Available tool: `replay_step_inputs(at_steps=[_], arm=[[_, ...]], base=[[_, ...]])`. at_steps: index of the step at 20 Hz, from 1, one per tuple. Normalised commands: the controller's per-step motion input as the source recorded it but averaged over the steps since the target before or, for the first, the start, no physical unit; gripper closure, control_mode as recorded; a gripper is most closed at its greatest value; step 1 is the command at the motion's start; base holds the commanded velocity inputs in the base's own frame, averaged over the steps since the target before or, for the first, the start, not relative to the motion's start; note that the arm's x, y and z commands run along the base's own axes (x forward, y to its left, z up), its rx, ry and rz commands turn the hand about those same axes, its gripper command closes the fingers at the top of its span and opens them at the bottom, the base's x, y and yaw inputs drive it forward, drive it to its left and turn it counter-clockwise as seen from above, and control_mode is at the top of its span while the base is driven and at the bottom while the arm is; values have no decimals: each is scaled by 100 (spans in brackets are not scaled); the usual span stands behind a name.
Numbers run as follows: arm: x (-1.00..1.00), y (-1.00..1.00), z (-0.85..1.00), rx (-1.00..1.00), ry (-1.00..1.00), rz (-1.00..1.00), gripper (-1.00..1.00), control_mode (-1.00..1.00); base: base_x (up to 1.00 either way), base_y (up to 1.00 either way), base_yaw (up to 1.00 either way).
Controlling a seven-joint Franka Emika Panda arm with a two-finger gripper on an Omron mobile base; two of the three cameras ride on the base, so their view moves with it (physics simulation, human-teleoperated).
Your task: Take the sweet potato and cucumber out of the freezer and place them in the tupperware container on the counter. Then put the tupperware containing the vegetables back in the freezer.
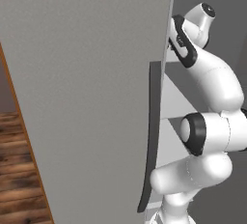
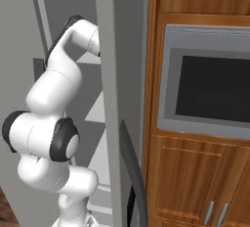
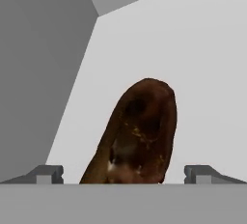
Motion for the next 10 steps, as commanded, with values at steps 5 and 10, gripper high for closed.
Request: replay_step_inputs(at_steps=[5,10], arm=[[17,9,-14,0,2,1,-100,-100],[4,6,-23,0,2,1,-100,-100]], base=[[0,0,0],[0,0,0]])
